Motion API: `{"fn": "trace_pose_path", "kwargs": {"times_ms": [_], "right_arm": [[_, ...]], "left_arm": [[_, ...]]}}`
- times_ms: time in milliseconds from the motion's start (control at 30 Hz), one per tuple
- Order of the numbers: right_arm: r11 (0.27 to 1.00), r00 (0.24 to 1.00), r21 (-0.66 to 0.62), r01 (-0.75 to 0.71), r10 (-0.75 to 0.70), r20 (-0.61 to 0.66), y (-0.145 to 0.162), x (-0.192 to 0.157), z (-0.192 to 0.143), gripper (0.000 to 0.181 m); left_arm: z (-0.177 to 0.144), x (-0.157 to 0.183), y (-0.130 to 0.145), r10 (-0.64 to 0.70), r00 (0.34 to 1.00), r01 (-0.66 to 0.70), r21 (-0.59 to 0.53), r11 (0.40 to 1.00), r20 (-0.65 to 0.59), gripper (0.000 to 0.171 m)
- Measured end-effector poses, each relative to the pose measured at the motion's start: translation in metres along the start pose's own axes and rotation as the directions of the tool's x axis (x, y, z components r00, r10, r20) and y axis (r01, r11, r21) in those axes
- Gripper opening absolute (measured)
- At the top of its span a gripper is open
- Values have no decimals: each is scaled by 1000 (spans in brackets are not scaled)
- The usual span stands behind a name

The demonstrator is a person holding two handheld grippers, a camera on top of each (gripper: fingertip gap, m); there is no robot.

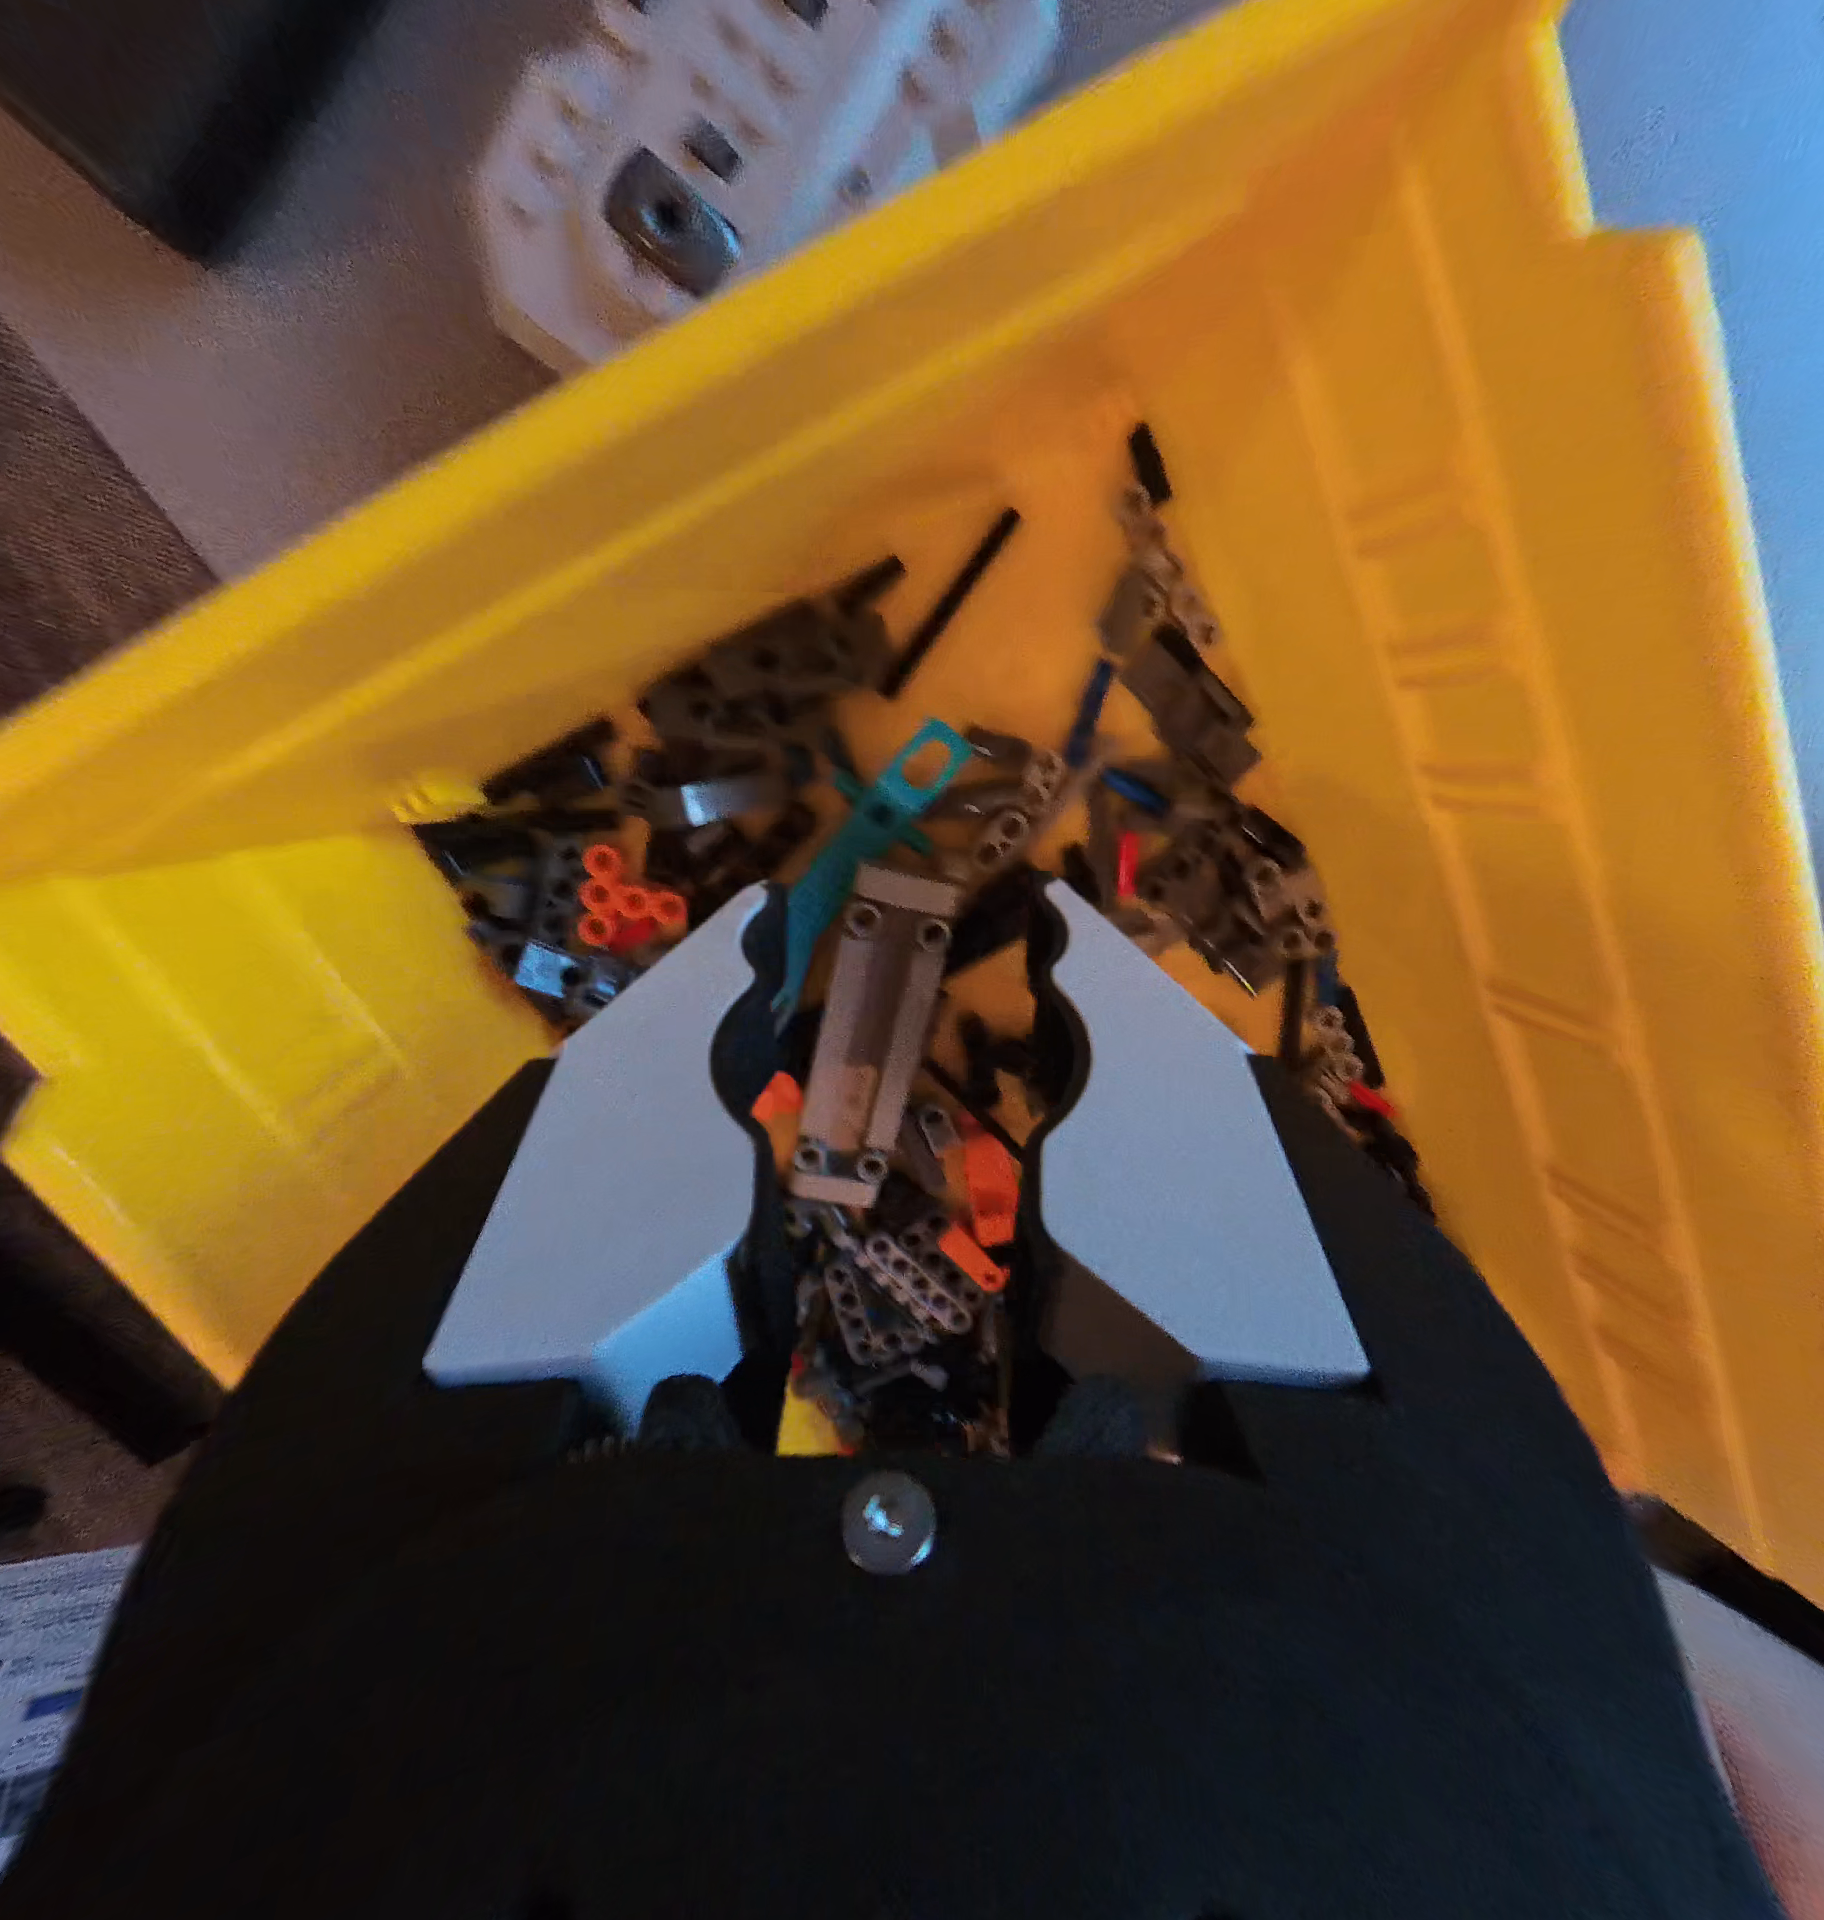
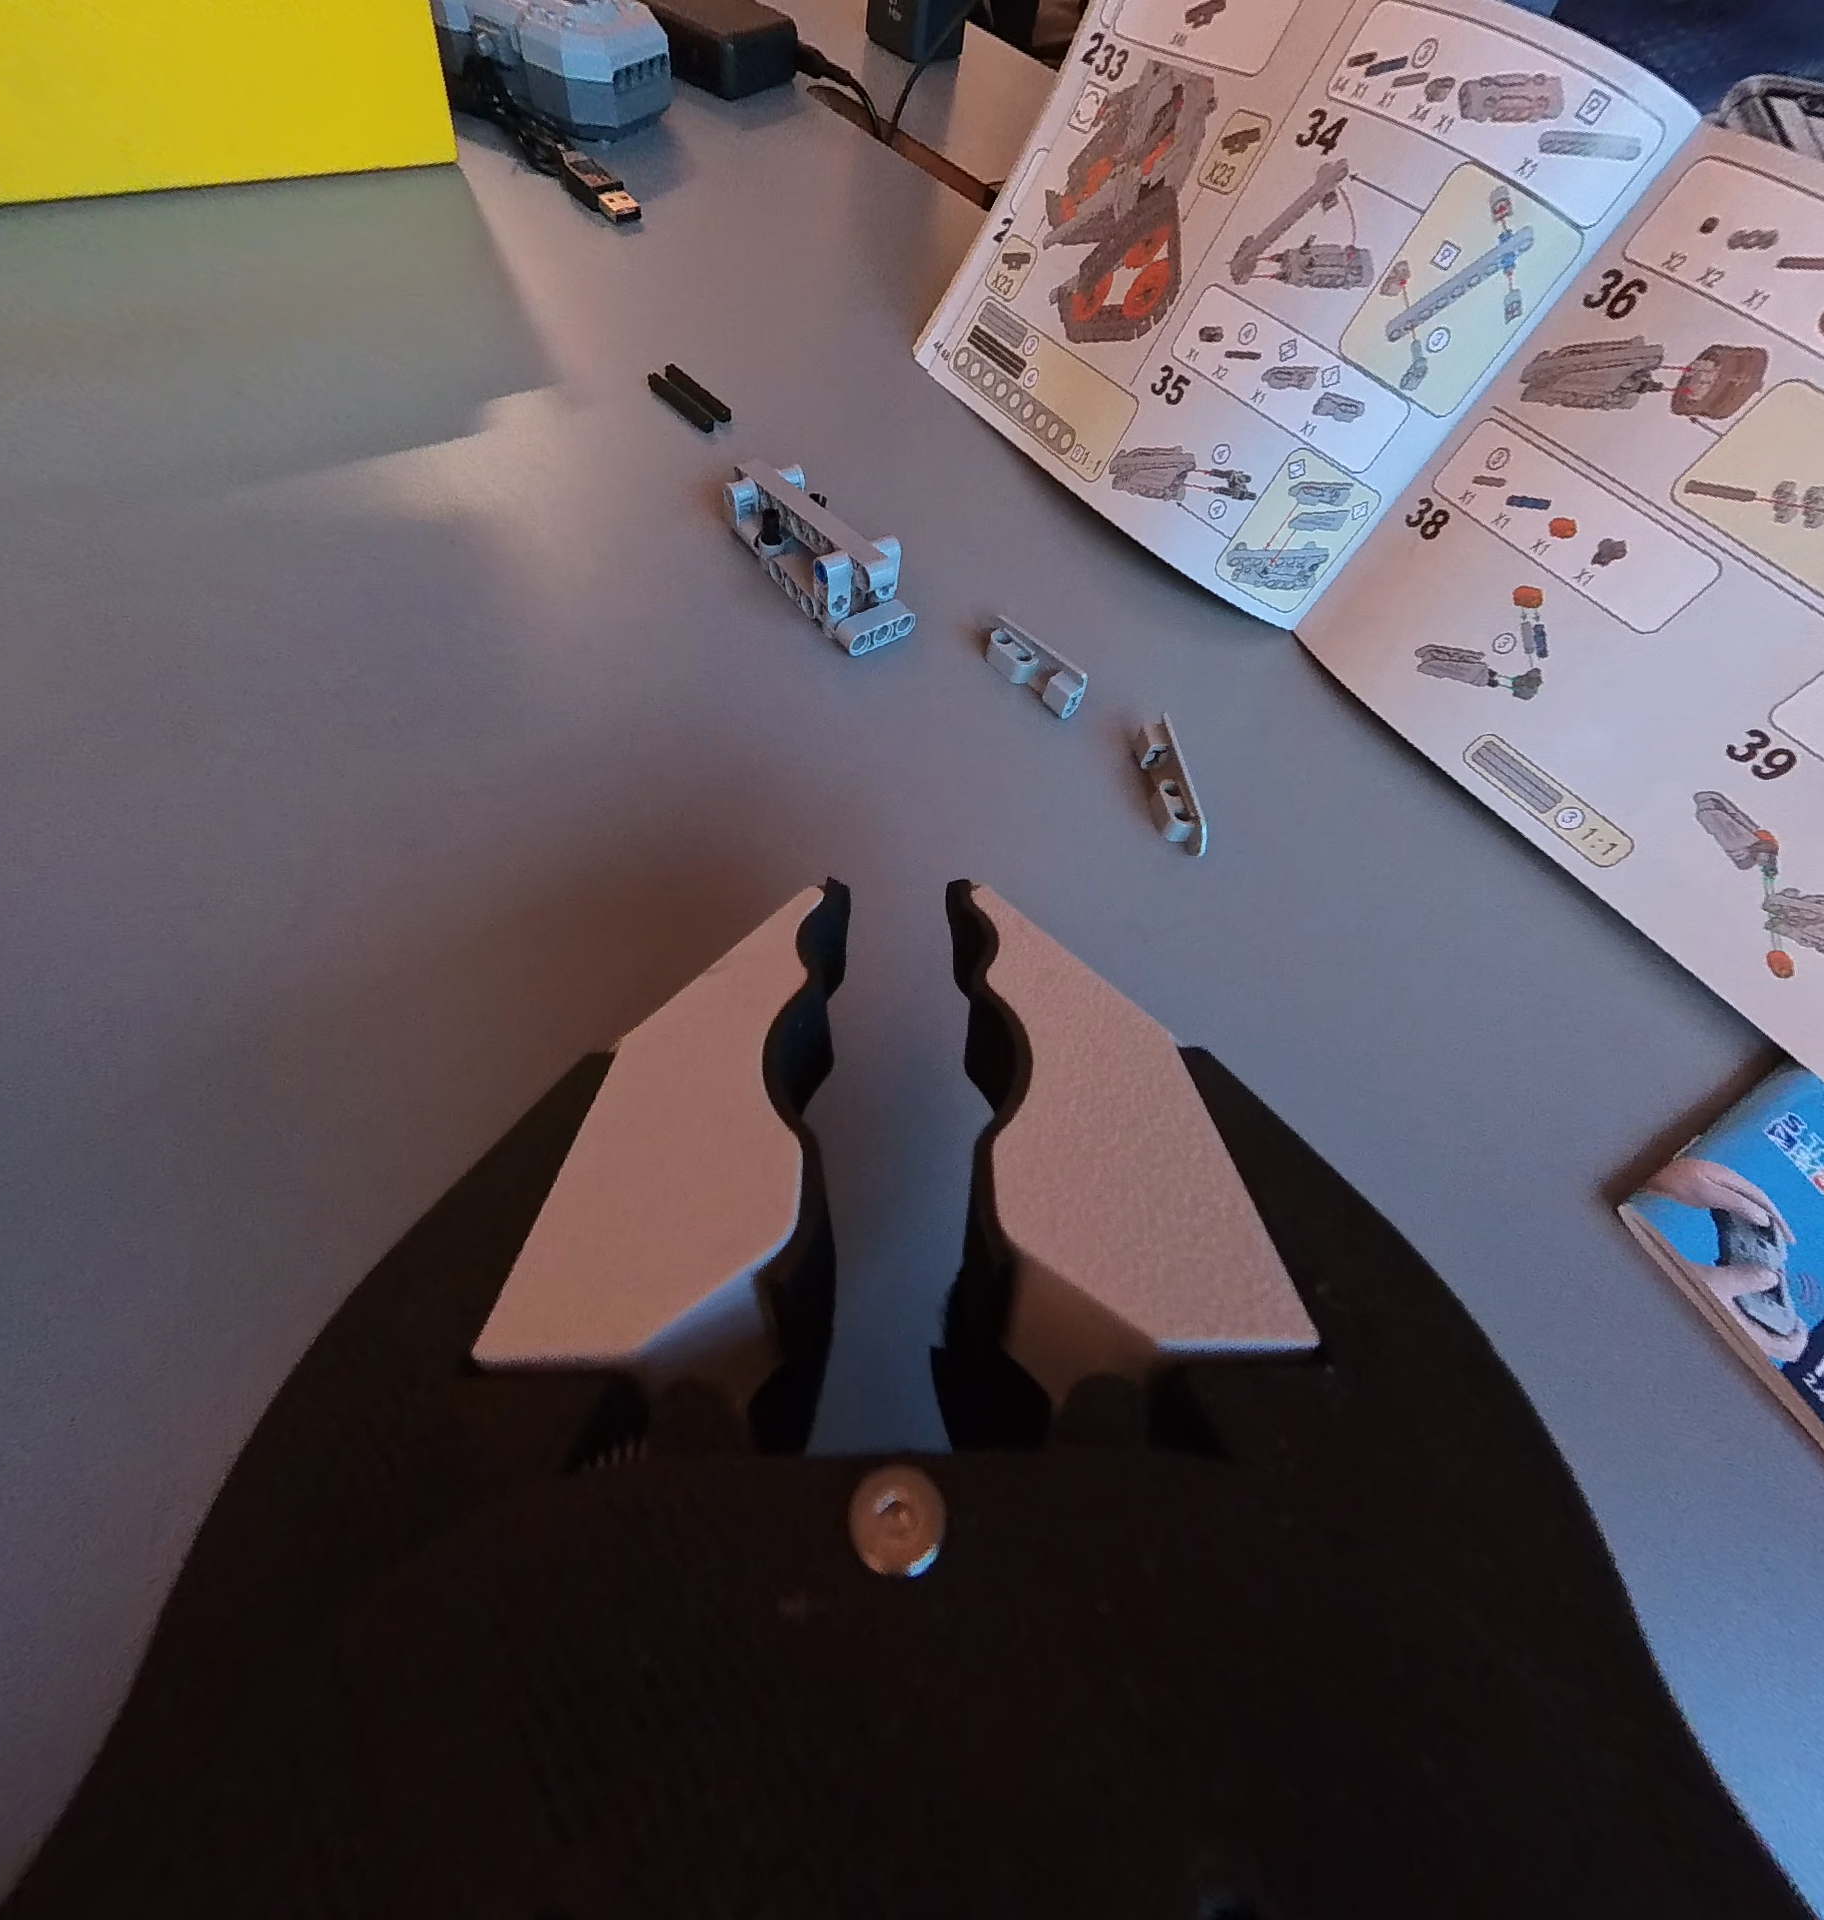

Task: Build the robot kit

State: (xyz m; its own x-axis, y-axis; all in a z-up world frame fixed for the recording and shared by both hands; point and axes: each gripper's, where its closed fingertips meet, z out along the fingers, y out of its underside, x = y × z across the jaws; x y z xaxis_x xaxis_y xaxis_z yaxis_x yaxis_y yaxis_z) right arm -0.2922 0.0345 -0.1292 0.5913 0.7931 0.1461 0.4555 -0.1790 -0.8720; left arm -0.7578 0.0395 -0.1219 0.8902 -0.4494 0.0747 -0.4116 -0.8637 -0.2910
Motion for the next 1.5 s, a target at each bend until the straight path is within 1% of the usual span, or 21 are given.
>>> {"fn": "trace_pose_path", "kwargs": {"times_ms": [67,167,200,267,367,433,500,633,800,867,933,1000,1067,1100,1133,1200,1233,1267,1367,1467,1500], "right_arm": [[1000,1000,0,3,-3,0,0,0,0,19],[1000,1000,-2,9,-9,1,0,-1,0,19],[1000,1000,-3,11,-11,2,0,-1,0,19],[1000,1000,-5,18,-18,3,0,-2,0,19],[999,999,-13,32,-32,6,1,-4,1,19],[999,999,-18,42,-42,7,2,-5,1,19],[998,999,-23,50,-50,9,2,-6,1,19],[998,998,-30,60,-60,11,3,-7,2,19],[997,998,-33,63,-62,14,4,-8,2,19],[997,998,-35,64,-63,15,4,-8,2,19],[997,998,-36,65,-65,15,4,-8,2,19],[997,998,-37,68,-67,15,4,-8,2,19],[997,997,-39,71,-71,16,4,-9,2,19],[996,997,-40,74,-73,16,4,-9,2,19],[996,997,-41,76,-75,16,4,-9,3,19],[996,997,-45,80,-79,15,5,-9,3,19],[996,997,-47,82,-81,15,5,-9,3,19],[995,996,-48,85,-84,14,6,-10,2,19],[995,996,-50,89,-88,16,6,-10,2,19],[994,996,-56,89,-88,21,7,-10,3,20],[994,996,-56,91,-90,21,7,-11,3,19]], "left_arm": [[5,-5,-4,16,999,-17,4,1000,28,51],[17,-16,4,53,993,-45,-75,996,105,70],[21,-17,6,67,991,-55,-97,994,117,73],[27,-18,11,85,988,-67,-139,988,126,69],[33,-24,20,108,982,-76,-199,977,153,45],[31,-24,25,107,983,-74,-210,975,150,32],[28,-22,33,91,987,-59,-230,971,129,31],[14,-27,51,27,989,12,-263,965,143,26],[1,-16,87,-77,994,101,-350,931,83,26],[-1,-4,92,-119,993,116,-353,929,14,23],[-4,6,85,-136,989,112,-316,942,-57,27],[-7,2,65,-120,991,106,-215,971,-54,35],[-12,-16,34,-89,996,90,-65,994,28,54],[-15,-28,15,-91,992,89,24,996,85,58],[-17,-34,-3,-106,988,94,106,990,108,52],[-14,-39,-33,-147,985,124,234,964,85,51],[-9,-39,-39,-166,984,145,248,958,63,52],[-2,-40,-38,-180,982,162,230,959,58,53],[16,-55,-29,-191,972,167,171,971,135,55],[32,-56,-21,-177,975,162,113,980,133,58],[36,-54,-19,-170,978,159,95,983,124,53]]}}
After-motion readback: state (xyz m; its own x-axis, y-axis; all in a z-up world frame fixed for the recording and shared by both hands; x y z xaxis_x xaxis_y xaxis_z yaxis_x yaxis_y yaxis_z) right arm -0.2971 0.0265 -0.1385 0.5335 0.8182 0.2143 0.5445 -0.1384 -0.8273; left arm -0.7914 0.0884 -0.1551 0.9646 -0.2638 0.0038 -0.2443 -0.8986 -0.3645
